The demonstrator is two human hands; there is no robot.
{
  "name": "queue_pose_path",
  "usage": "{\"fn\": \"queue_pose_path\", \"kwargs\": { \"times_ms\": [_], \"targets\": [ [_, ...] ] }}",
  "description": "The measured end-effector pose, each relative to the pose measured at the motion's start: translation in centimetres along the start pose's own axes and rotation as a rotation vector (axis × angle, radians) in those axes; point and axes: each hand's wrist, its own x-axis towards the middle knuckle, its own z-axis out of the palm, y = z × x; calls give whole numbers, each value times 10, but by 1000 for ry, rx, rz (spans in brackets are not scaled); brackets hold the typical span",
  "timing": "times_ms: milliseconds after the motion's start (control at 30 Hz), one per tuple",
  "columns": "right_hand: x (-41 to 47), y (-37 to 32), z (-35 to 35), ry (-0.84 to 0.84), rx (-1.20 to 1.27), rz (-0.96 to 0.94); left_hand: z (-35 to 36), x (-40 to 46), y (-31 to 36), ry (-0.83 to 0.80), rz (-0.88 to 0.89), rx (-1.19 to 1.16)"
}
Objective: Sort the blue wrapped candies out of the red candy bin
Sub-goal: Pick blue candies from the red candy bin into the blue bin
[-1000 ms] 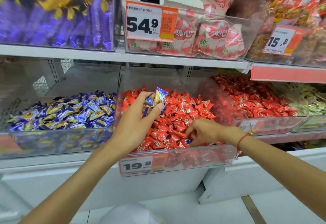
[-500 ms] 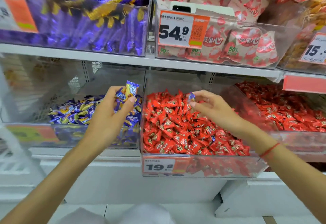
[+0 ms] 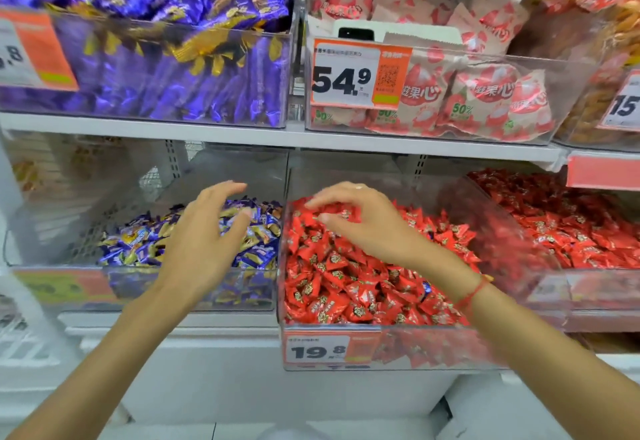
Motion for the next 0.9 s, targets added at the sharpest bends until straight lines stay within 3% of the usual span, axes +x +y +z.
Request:
{"fn": "queue_pose_path", "kwargs": {
  "times_ms": [100, 233, 333, 433, 500, 633, 900],
  "targets": [
    [-35, 32, -52, -46, -23, 162, 19, -1, 41, -35, 170, -131],
    [-77, 78, -95, -185, -298, 352, 69, 7, 90, -335, 400, -131],
    [-93, 91, -88, -411, -439, 429, 123, 13, 111, -682, 573, 70],
    [-95, 98, -66, -551, -467, 461, 161, 10, 113, -973, 725, 487],
    [-92, 101, -57, -560, -539, 475, 163, 12, 107, -983, 720, 627],
    [-88, 99, -41, -514, -737, 454, 146, 18, 94, -903, 634, 653],
    [-93, 95, -70, -273, -670, 453, 138, 7, 88, -756, 566, 582]
  ]
}}
